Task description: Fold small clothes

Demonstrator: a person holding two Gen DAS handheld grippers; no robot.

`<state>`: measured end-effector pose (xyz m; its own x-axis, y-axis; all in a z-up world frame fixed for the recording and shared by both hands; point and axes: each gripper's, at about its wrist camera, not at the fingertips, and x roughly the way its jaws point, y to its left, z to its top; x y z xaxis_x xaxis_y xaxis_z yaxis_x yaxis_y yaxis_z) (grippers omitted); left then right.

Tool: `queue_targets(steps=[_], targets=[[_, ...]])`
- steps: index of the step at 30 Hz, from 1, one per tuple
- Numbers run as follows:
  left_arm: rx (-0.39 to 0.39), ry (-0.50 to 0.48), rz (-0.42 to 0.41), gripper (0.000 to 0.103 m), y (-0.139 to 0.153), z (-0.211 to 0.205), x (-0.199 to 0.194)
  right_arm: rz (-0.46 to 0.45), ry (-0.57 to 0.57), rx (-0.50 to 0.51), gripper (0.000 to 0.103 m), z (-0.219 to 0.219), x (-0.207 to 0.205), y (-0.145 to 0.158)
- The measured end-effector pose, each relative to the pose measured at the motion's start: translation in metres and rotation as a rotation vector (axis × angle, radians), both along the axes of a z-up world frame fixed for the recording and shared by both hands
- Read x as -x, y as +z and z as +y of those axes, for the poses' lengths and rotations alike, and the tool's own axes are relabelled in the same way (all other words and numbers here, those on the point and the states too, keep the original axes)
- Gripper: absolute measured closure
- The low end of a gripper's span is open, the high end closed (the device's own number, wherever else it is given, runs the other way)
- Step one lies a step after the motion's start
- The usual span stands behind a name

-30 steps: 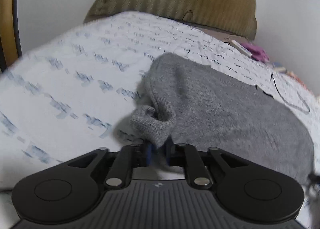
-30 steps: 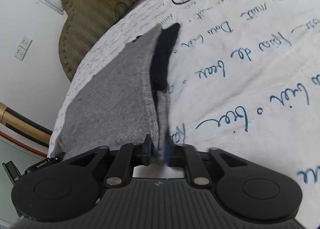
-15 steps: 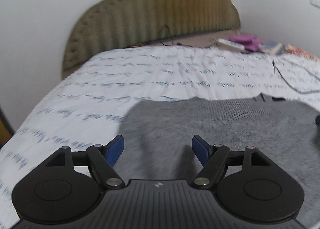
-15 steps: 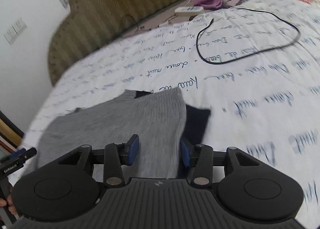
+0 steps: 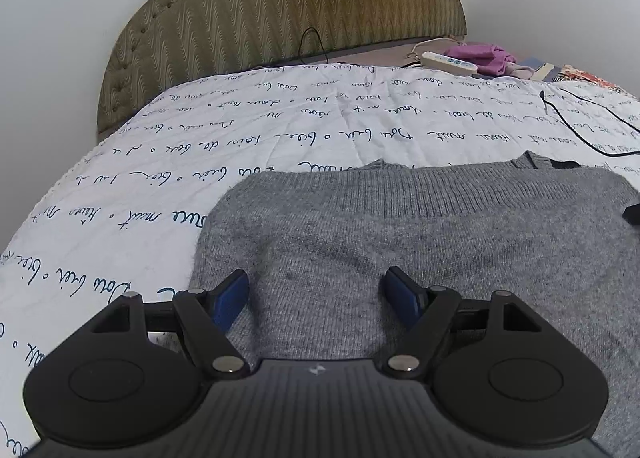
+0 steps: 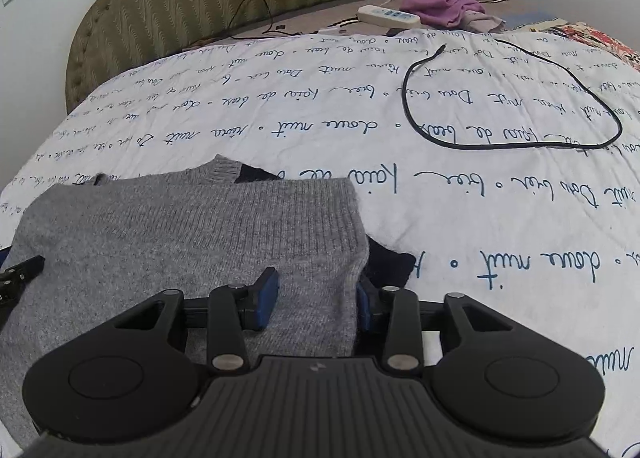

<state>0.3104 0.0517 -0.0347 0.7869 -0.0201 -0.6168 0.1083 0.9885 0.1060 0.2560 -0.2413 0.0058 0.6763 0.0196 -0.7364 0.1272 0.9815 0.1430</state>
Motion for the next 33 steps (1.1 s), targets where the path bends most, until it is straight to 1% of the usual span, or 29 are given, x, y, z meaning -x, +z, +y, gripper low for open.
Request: queue_targets(steps=[5, 7, 9, 11, 13, 14, 16, 17, 19, 22, 23, 24, 26, 28, 30, 32, 33], targets=[[0.005, -0.006, -0.011, 0.027, -0.002, 0.002, 0.0, -0.003, 0.004, -0.004, 0.065, -0.004, 0.003, -0.001], [0.024, -0.005, -0.022, 0.025, -0.006, 0.006, -0.001, -0.006, 0.004, -0.016, 0.066, -0.007, 0.003, -0.002], [0.065, 0.005, -0.016, 0.024, -0.007, 0.011, -0.004, -0.019, 0.003, -0.024, 0.067, -0.01, 0.005, -0.006], [0.063, 0.003, -0.011, 0.024, -0.005, 0.011, -0.004, -0.039, 0.012, -0.018, 0.066, -0.01, 0.007, -0.009], [0.048, 0.012, -0.019, 0.025, 0.004, 0.011, 0.003, -0.041, 0.001, -0.022, 0.066, -0.009, 0.009, -0.005], [0.053, 0.024, -0.037, 0.026, 0.012, 0.012, 0.012, -0.047, -0.01, -0.024, 0.065, -0.009, 0.013, 0.0], [0.086, 0.028, -0.096, 0.026, 0.029, 0.02, 0.037, -0.098, -0.035, -0.042, 0.063, -0.01, 0.03, 0.014], [0.123, 0.046, -0.128, 0.026, 0.037, 0.028, 0.053, -0.143, -0.028, -0.048, 0.063, -0.008, 0.043, 0.022], [0.233, 0.112, -0.163, 0.025, 0.045, 0.047, 0.083, -0.219, 0.01, -0.043, 0.063, 0.0, 0.068, 0.035], [0.407, 0.253, -0.128, 0.025, 0.038, 0.072, 0.119, -0.25, 0.112, -0.023, 0.059, 0.027, 0.091, 0.039], [0.464, 0.299, -0.109, 0.025, 0.033, 0.079, 0.129, -0.245, 0.154, -0.023, 0.053, 0.036, 0.096, 0.037], [0.516, 0.337, -0.094, 0.025, 0.029, 0.084, 0.136, -0.227, 0.188, -0.018, 0.05, 0.045, 0.098, 0.032], [0.606, 0.374, -0.087, 0.025, 0.023, 0.087, 0.151, -0.17, 0.228, 0.022, 0.049, 0.06, 0.095, 0.016], [0.667, 0.399, -0.089, 0.025, 0.02, 0.088, 0.158, -0.115, 0.229, 0.046, 0.051, 0.062, 0.091, -0.003], [0.761, 0.435, -0.051, 0.025, 0.013, 0.094, 0.161, -0.145, 0.207, 0.004, 0.051, 0.055, 0.095, -0.011], [0.881, 0.493, -0.002, 0.025, 0.004, 0.1, 0.162, -0.137, 0.162, -0.058, 0.05, 0.05, 0.098, -0.004], [0.931, 0.509, 0.009, 0.025, -0.001, 0.103, 0.165, -0.139, 0.143, -0.082, 0.049, 0.049, 0.1, 0.0]])
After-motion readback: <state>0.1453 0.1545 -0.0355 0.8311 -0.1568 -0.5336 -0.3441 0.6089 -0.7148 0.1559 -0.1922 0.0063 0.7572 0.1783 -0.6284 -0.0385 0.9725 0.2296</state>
